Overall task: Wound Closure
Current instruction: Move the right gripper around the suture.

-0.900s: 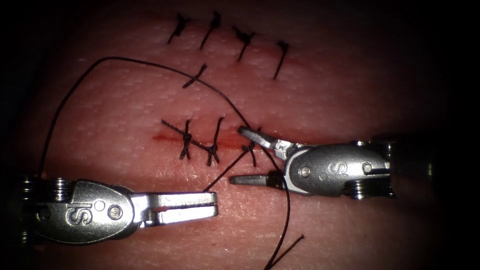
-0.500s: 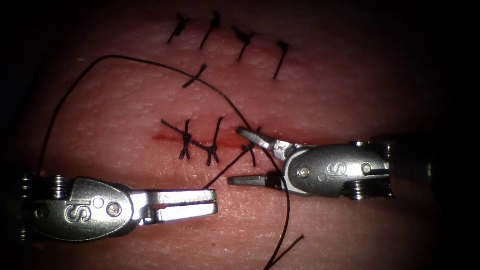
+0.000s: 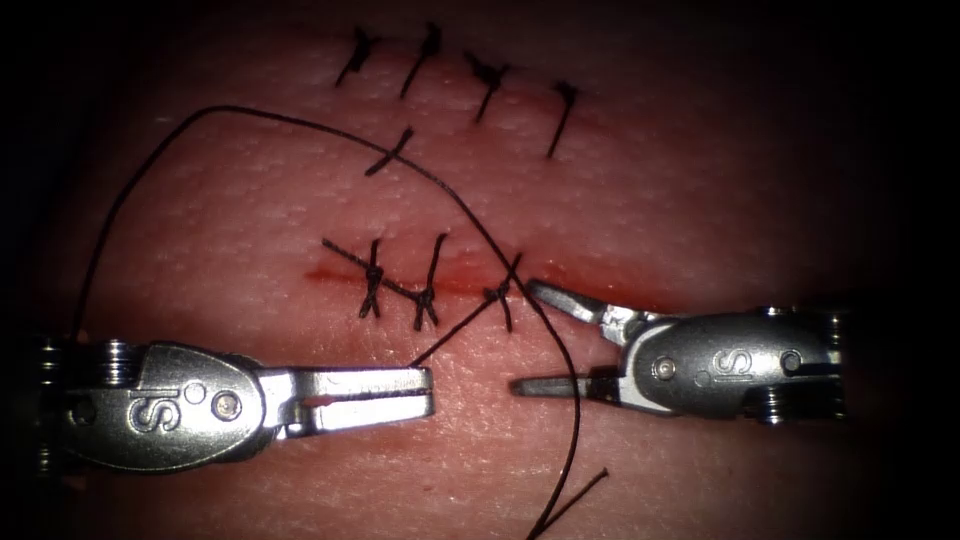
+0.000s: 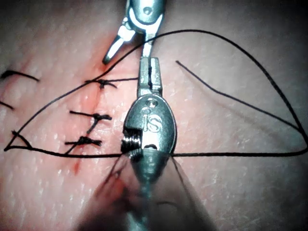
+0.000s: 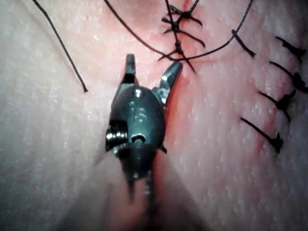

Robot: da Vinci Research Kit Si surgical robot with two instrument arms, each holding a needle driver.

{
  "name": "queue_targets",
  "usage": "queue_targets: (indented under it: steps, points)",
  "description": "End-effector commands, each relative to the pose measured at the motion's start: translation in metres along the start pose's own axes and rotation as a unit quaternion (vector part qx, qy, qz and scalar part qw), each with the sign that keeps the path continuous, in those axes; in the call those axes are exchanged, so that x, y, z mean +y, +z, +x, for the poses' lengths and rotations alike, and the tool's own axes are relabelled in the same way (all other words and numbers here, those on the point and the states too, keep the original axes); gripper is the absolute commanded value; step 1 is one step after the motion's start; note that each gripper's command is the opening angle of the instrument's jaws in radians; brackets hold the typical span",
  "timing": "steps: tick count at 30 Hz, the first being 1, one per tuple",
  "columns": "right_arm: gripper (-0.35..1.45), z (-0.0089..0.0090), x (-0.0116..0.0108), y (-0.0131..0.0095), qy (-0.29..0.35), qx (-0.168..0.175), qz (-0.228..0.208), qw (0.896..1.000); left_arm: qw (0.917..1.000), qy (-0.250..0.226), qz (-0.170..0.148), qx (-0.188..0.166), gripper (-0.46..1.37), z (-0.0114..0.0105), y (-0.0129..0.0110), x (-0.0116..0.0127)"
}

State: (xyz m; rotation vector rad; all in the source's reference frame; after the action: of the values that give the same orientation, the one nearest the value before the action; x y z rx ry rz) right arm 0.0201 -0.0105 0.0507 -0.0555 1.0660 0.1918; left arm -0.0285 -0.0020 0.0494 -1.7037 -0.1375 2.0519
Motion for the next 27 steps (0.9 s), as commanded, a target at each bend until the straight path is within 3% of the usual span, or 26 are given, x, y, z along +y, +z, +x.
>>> queue_targets:
  steps: [1,5,10,17,27]
  points:
    - [0.90,-0.0001,0.0002,-0.0006,0.000,-0.007,0.002,1.000,1.0000,0.001,-0.005,0.000,-0.35,-0.0001,0.0000,0.0001]
    - [0.88,-0.0003,0.0018,-0.0028,0.007,-0.020,-0.007,1.000,1.0000,0.001,-0.004,0.000,-0.35,-0.0002,0.0001,0.0002]
    - [0.88,0.0011,0.0047,-0.0047,0.012,-0.030,-0.022,0.999,1.0000,0.001,-0.004,0.000,-0.35,-0.0002,0.0002,0.0002]
    - [0.87,0.0026,0.0060,-0.0043,0.013,-0.029,-0.028,0.999,1.0000,0.001,-0.004,0.000,-0.35,-0.0002,0.0002,0.0002]
    - [0.87,0.0072,0.0059,-0.0032,0.028,-0.005,-0.023,0.999,1.0000,0.001,-0.004,0.000,-0.35,-0.0002,0.0002,0.0002]
